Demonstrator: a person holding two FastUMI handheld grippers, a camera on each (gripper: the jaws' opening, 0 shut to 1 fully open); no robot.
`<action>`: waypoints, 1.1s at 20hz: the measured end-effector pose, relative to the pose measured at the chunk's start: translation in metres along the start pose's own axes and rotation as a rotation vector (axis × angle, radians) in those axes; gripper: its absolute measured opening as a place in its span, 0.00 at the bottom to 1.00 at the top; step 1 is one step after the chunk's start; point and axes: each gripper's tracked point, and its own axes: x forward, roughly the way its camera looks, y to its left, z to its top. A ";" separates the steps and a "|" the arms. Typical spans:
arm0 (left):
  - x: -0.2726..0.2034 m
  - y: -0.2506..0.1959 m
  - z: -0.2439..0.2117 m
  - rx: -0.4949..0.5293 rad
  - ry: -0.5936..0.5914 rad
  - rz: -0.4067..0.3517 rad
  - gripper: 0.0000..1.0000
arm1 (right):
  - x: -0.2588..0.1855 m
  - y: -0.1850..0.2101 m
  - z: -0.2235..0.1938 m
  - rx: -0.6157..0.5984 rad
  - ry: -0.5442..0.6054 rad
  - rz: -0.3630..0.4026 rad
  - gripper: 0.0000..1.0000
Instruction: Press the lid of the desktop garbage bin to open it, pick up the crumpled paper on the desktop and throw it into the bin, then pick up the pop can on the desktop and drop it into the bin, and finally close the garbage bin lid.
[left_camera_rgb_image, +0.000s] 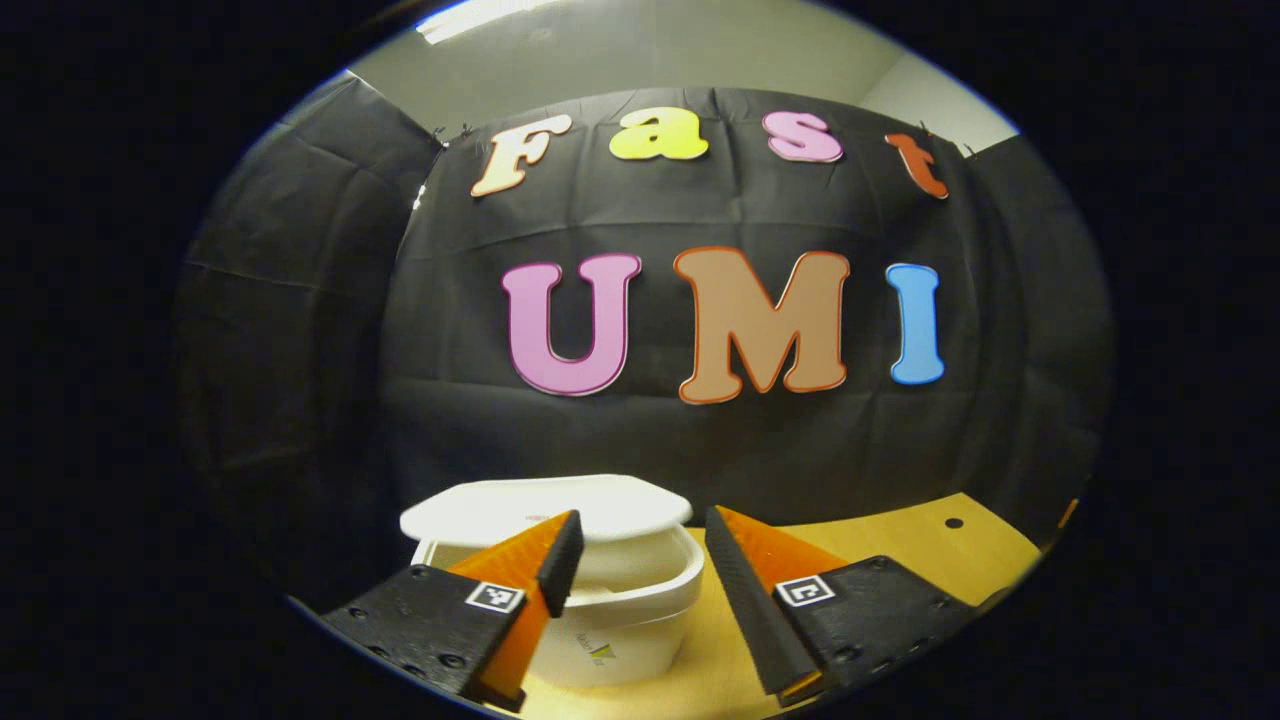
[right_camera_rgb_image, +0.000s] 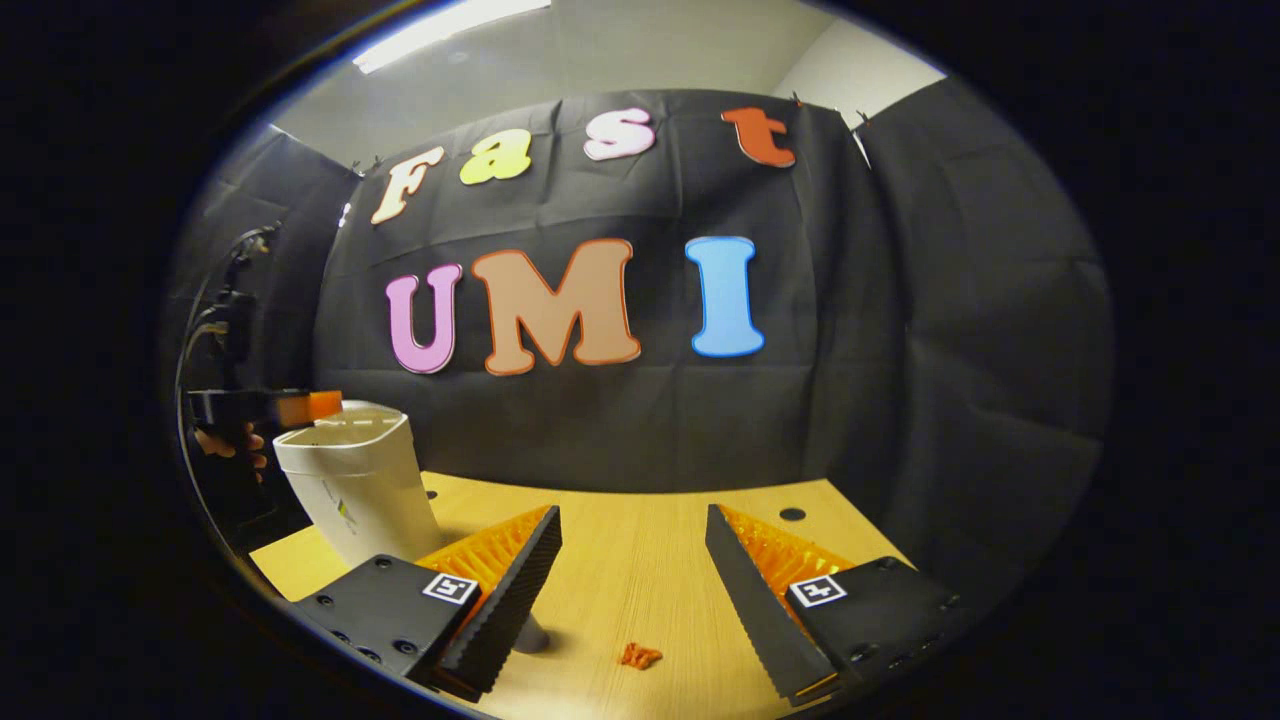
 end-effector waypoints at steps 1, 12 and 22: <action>-0.009 -0.002 0.002 0.006 -0.022 -0.005 0.89 | 0.005 -0.001 -0.012 0.010 0.036 0.004 0.97; -0.085 -0.006 -0.042 0.052 0.017 -0.015 0.93 | 0.062 0.007 -0.155 -0.078 0.391 0.035 0.96; -0.116 0.017 -0.067 0.080 0.098 0.030 0.93 | 0.100 -0.006 -0.255 -0.251 0.617 -0.034 0.82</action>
